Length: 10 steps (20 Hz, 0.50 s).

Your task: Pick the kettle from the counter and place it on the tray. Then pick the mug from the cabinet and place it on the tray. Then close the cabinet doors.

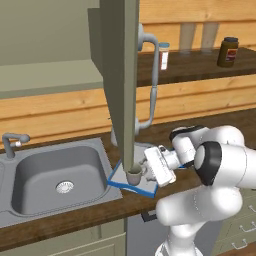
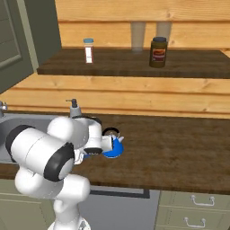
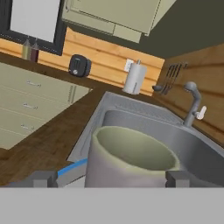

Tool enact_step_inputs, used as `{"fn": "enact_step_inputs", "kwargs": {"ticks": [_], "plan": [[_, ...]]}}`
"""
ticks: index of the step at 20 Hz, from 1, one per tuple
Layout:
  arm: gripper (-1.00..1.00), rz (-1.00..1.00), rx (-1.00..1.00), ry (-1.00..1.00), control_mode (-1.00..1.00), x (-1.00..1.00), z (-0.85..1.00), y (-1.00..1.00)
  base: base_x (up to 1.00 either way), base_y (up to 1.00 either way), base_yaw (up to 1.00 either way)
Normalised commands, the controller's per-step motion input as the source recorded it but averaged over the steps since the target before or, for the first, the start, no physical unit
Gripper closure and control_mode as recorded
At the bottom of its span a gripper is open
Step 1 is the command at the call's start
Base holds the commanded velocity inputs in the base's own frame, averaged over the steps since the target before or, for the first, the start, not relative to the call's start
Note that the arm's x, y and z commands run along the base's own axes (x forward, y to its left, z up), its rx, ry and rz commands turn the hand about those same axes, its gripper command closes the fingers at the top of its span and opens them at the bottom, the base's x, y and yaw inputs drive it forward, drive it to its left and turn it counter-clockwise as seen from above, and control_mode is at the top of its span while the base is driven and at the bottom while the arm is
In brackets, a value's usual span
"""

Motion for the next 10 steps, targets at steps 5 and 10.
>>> {"fn": "enact_step_inputs", "kwargs": {"ticks": [5, 10], "plan": [[-1.0, -0.07, 0.0, -0.02, -1.0, 0.0, 0.13, -0.06, 0.0, 0.0, 0.0], [-1.0, -0.11, 0.0, -0.03, -1.0, 0.0, 0.23, -0.1, 0.0, 0.0, 0.0]]}}
